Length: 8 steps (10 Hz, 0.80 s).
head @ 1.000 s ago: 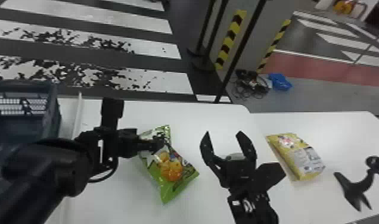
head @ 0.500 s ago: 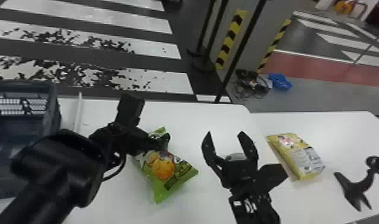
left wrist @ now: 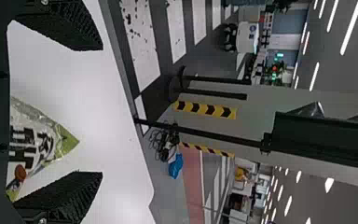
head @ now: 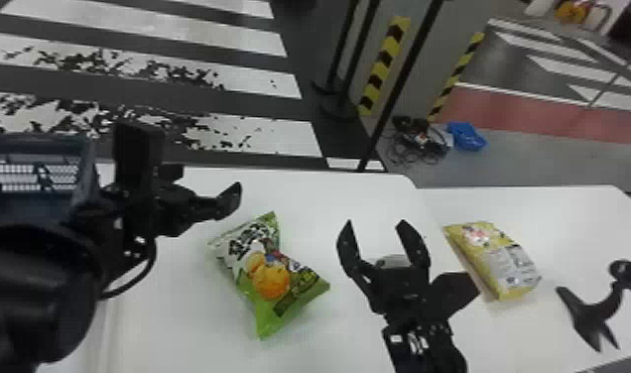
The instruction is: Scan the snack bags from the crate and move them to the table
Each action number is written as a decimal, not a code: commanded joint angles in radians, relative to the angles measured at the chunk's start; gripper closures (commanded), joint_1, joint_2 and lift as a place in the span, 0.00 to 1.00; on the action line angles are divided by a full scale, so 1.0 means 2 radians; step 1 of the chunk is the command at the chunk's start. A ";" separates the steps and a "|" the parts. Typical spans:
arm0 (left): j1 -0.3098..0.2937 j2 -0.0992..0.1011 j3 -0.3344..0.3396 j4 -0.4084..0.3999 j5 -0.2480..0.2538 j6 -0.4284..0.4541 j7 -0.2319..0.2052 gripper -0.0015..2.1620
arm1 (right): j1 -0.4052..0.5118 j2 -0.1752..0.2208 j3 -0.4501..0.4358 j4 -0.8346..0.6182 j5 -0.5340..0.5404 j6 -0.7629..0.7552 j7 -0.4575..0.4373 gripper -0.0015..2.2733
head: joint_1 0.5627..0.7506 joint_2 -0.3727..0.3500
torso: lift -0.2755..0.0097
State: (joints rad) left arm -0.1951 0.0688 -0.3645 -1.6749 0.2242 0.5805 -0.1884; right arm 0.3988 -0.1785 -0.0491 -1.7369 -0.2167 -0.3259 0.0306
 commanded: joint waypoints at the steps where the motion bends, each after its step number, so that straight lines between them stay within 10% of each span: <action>1: 0.027 0.030 0.037 -0.045 0.018 0.007 0.004 0.02 | -0.001 -0.001 0.000 0.003 -0.001 0.000 0.000 0.02 | 0.70 0.07 | 0.63; 4: 0.075 0.076 0.102 -0.106 0.051 0.004 0.019 0.02 | 0.000 -0.001 0.002 0.003 -0.001 0.002 0.000 0.02 | 0.70 0.19 | 0.63; 8: 0.144 0.110 0.151 -0.144 0.060 -0.073 0.048 0.02 | -0.004 -0.001 0.008 0.003 0.002 0.002 0.000 0.02 | 0.70 0.33 | 0.63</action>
State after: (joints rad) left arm 0.0709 0.2810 -0.0761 -1.9590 0.3418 0.4710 -0.0922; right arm 0.3931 -0.1810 -0.0352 -1.7305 -0.2149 -0.3228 0.0311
